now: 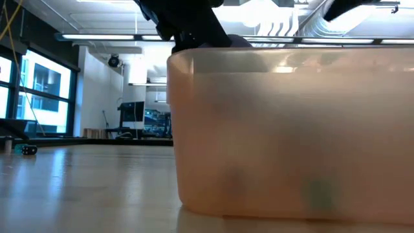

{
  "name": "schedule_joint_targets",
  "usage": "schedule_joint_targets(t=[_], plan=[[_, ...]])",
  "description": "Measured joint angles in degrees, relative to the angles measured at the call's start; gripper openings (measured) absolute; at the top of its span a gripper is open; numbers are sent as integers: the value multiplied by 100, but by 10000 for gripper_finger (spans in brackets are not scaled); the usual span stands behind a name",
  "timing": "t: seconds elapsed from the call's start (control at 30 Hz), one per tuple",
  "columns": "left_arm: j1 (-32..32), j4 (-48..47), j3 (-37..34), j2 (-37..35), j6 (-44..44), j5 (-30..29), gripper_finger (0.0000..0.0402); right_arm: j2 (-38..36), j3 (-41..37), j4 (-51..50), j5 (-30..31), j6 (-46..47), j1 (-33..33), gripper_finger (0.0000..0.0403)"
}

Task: Pick & Place Dice
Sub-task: Put the large purple dice into the orange bin

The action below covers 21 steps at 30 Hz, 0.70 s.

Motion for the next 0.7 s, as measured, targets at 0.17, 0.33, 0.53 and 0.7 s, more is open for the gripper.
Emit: schedule_joint_targets(t=[0.17, 0.33, 0.53, 0.7], plan=[[-32, -47, 2, -2, 0, -39, 320, 213, 0, -356, -229, 264, -229, 327], [-36, -53, 2, -4, 0, -64, 320, 468, 0, -505, -646, 161, -626, 327], [-54, -88, 2, -6, -3, -67, 320, 517, 0, -874, -918, 445, -894, 327], [-82, -132, 9, -11, 0, -86, 320, 545, 0, -928, -1499, 418, -1076, 327]])
